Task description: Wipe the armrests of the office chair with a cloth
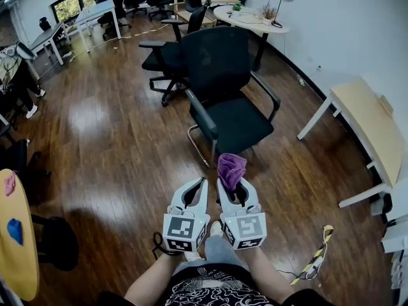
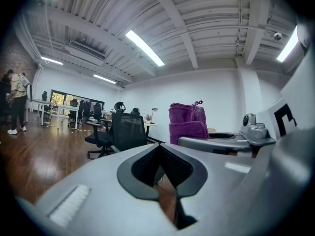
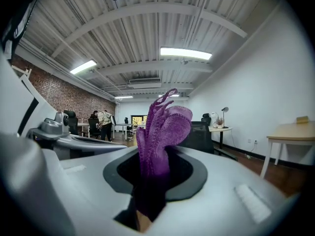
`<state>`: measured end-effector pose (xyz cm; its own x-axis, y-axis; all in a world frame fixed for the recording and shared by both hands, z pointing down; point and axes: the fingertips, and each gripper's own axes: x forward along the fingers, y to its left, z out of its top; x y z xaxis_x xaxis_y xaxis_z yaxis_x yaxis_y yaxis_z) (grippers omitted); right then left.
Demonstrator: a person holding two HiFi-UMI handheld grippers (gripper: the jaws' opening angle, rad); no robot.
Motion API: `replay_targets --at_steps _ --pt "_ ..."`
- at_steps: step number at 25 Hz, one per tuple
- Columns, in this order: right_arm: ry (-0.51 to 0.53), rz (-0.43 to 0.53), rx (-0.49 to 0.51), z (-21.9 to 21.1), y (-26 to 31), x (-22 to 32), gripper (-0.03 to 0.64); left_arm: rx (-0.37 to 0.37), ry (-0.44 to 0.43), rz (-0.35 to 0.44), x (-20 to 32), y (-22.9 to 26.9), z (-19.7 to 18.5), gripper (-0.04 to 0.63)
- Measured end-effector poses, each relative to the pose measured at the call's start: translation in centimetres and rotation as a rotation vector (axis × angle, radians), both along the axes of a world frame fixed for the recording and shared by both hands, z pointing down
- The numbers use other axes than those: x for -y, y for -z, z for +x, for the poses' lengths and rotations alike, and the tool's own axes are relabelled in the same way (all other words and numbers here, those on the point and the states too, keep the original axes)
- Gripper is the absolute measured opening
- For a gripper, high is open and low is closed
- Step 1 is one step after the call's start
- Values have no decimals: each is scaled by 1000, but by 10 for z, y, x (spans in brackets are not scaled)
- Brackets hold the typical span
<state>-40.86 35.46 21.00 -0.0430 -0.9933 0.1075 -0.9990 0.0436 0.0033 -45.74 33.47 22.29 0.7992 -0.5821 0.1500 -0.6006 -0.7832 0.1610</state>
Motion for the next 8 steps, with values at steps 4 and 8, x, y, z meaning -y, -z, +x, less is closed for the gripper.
replay_targets --at_steps 4,8 --pt "-4 -6 -1 -4 8 -5 92 -7 -11 9 -3 13 -1 5" --pt "-8 -10 3 -8 15 -13 92 -7 -25 9 -12 19 -2 5"
